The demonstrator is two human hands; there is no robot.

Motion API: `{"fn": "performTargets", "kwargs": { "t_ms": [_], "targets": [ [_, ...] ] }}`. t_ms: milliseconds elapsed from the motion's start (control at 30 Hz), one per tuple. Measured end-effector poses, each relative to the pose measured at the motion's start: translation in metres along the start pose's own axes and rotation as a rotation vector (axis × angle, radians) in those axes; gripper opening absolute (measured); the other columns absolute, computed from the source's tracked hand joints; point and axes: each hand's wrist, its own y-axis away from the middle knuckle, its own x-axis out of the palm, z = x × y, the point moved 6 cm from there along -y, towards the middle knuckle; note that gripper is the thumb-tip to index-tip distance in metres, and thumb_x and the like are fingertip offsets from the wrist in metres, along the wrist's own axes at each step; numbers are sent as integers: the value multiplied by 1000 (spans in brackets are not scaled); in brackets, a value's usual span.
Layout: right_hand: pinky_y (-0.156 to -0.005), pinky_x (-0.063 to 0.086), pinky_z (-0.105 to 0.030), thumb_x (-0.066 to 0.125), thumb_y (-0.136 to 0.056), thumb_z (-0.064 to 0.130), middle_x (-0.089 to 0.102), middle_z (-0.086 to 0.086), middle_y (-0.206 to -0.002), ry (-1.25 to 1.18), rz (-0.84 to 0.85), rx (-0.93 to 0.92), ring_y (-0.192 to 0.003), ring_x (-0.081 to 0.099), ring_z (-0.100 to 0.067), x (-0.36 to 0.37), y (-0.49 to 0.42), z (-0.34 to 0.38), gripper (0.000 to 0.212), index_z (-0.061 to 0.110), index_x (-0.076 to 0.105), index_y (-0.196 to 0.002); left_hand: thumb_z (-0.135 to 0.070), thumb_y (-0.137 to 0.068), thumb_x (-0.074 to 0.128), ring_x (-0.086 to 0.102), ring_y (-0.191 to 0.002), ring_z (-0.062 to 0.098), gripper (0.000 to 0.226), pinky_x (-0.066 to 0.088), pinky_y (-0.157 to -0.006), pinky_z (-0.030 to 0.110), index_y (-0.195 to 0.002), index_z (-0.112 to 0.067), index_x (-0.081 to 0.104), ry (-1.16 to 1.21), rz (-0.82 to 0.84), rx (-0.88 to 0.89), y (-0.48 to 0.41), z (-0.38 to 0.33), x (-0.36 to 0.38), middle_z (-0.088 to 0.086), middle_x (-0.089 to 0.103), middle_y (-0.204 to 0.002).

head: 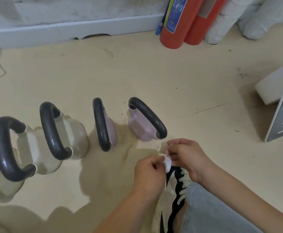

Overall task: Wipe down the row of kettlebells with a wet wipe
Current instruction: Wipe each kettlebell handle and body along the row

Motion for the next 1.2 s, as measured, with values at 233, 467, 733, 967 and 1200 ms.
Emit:
{"fn": "performTargets", "kwargs": {
  "t_ms": [233,467,733,967,1200],
  "targets": [
    [-73,65,-38,58,-98,-7,70,-20,-89,-110,82,7,-64,74,-22,3,4,4,16,-6,69,-111,-11,-94,58,68,-88,13,24,54,-74,28,-100,-29,72,203,-197,-85,-16,-15,-41,-6,73,-99],
    [-111,48,-56,51,-94,-16,77,-17,-116,-29,145,-159,-122,64,-45,22,-4,18,43,12,78,-113,-10,-103,48,61,-81,9,28,46,-70,23,-99,-29,68,-78,-25,270,-48,-63,-21,-6,68,-94],
    [-111,50,-39,40,-93,-23,78,-13,-117,-84,286,-126,-118,72,-23,28,-4,15,56,9,75,-122,1,-95,49,56,-100,8,28,44,-87,15,-109,-8,72,-148,-242,416,-30,-44,-10,-5,58,-110],
    [-73,54,-26,33,-79,-30,79,-5,-120,-73,268,-69,-109,73,-13,26,-4,9,70,9,76,-120,-3,-98,53,57,-75,-3,26,40,-70,7,-78,-17,62,-28,11,129,4,-5,20,-9,57,-86],
    [-85,61,-41,69,-96,6,80,-19,-106,-4,259,-35,-93,77,-28,13,-1,4,17,2,77,-110,-1,-88,68,63,-65,-3,19,49,-60,13,-90,-20,74,236,-59,-5,-18,-14,-23,-5,72,-82]
  ]
}}
